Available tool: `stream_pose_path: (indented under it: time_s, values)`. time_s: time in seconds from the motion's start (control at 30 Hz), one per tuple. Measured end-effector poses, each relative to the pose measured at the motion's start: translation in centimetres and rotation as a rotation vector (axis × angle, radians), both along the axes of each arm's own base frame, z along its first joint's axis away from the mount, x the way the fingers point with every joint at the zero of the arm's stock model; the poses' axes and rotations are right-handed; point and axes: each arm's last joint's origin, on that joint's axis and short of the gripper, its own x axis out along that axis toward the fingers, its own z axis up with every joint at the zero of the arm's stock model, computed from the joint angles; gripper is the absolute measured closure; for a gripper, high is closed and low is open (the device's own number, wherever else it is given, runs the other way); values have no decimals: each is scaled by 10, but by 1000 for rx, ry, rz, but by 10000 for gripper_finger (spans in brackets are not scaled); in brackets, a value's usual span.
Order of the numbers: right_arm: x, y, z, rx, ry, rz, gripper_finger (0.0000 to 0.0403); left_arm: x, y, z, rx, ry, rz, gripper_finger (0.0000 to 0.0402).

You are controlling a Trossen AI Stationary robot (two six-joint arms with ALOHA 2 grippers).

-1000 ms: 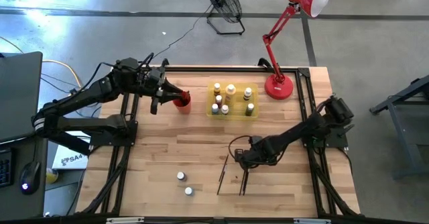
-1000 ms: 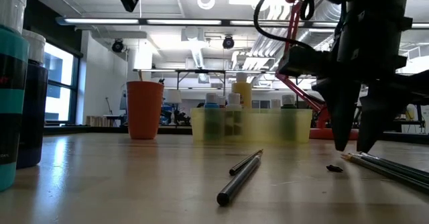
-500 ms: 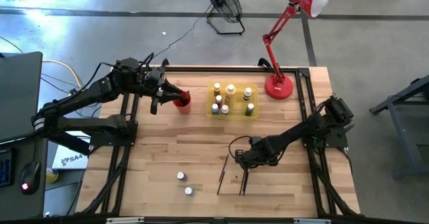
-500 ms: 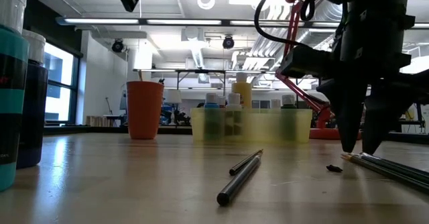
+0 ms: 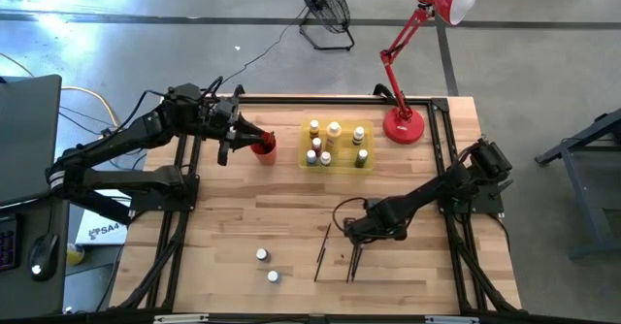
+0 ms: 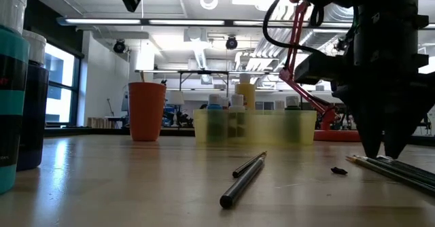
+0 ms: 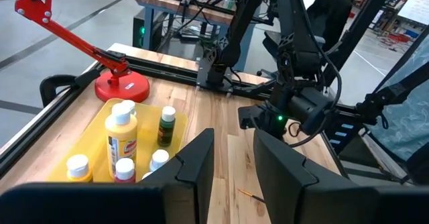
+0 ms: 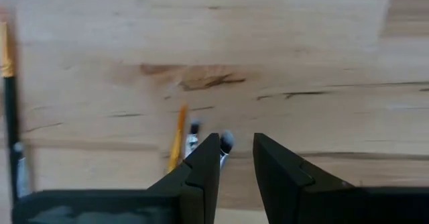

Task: Pick & Place Paint Supplies
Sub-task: Put the silver paintbrush into the orange cup

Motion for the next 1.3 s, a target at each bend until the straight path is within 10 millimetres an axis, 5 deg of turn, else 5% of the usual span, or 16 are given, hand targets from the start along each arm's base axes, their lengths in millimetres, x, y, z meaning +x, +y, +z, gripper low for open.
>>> stream_pose_path:
  time_s: [0.9, 1.3]
  values:
    - [2, 5, -13, 38, 51, -16, 341, 0, 0, 0, -1, 3, 1, 297]
    - [2, 3, -14, -9, 42, 10, 398, 0, 0, -2, -10, 22, 1, 297]
